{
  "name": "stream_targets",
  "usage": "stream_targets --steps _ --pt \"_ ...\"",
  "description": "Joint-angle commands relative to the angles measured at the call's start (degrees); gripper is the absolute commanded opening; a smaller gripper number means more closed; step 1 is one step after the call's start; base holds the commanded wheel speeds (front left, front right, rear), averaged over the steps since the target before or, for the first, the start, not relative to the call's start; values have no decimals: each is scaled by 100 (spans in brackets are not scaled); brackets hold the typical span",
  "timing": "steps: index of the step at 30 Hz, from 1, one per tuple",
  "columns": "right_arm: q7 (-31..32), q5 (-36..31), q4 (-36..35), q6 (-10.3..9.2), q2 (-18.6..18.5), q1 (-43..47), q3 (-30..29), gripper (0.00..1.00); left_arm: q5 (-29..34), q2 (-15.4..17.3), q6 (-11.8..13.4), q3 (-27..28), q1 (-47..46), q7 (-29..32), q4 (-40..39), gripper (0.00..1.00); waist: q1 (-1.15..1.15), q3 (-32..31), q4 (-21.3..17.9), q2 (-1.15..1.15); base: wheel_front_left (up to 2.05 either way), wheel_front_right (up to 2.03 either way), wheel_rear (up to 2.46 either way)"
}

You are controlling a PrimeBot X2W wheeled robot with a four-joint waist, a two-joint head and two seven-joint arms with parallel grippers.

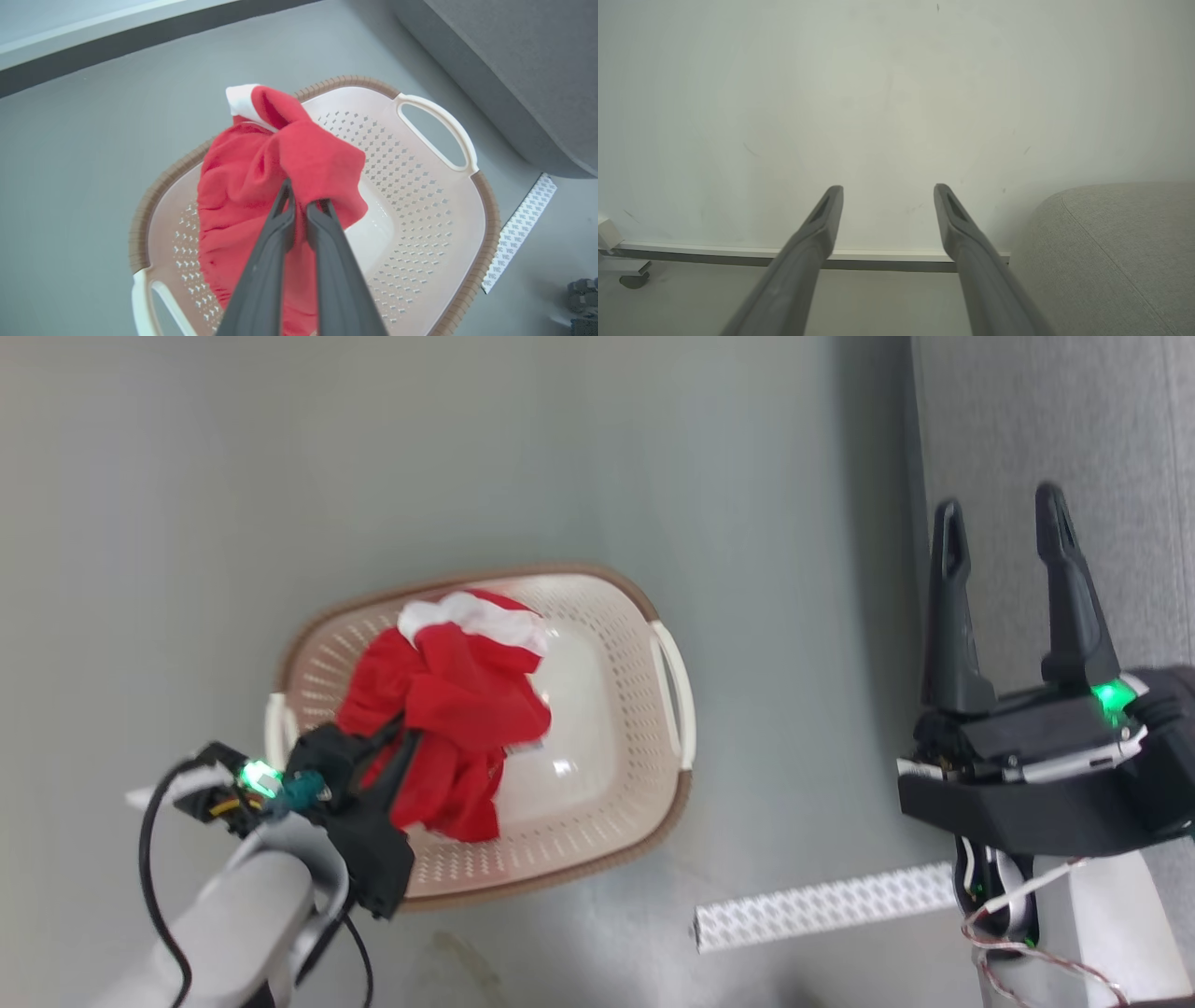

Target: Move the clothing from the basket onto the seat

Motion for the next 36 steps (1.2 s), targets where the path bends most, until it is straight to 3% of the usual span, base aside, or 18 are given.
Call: stream_targets --steps 1,13,19,28,36 --pt "-13 -25 34 -2 -67 137 -29 100 -6 -12 55 25 195 -49 -97 0 1 -654 459 0 0 0 0" --pt "-13 93 402 -2 -302 1033 -79 100 -27 83 492 1011 1408 -88 -1772 0 1 -2037 948 0 0 0 0" --pt "-13 171 564 -2 -369 1498 17 100 101 80 541 1459 1964 -89 -2490 0 1 -2720 1105 0 0 0 0" --pt "-13 317 742 -2 -385 2115 299 100 199 120 637 1719 2410 -89 -2963 0 1 -3554 1132 0 0 0 0" --pt "-13 619 826 -2 -542 2339 823 100 261 -41 648 1803 2306 -90 -3217 0 1 -3964 1067 0 0 0 0"
